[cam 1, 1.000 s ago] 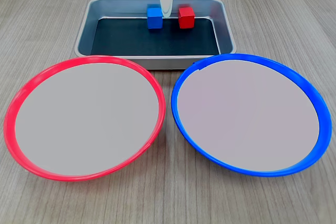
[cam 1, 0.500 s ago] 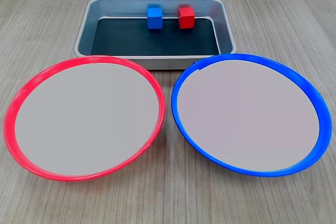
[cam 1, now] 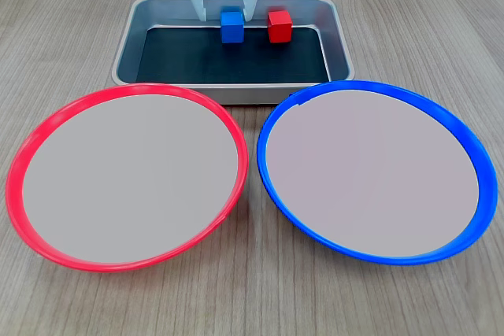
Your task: Move two blocks from tray to matching dishes
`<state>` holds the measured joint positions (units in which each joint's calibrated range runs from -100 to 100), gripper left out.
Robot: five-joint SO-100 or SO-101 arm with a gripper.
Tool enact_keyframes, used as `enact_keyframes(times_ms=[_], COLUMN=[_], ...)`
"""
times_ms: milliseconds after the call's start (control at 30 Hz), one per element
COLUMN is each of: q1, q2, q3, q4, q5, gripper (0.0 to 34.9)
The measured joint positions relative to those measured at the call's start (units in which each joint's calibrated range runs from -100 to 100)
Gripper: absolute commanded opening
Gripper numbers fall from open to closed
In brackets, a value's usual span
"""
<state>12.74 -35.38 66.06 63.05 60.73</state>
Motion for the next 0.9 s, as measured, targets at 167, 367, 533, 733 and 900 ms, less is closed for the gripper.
enact_keyframes(times_ms=[167,367,533,733,900], q1=[-0.53,-5.84,-13.27,-22.48,-26.64], q2=[1.53,2.22,6.56,20.97,37.34], q3=[3.36,0.91,-20.42,-46.73,-57.53], q4=[-3.1,-0.65,7.83,0.65,-8.97], q5=[0.05,-2.3,-10.65,-23.64,-31.11], gripper=[7.7,0.2,0.2,0.2,0.5])
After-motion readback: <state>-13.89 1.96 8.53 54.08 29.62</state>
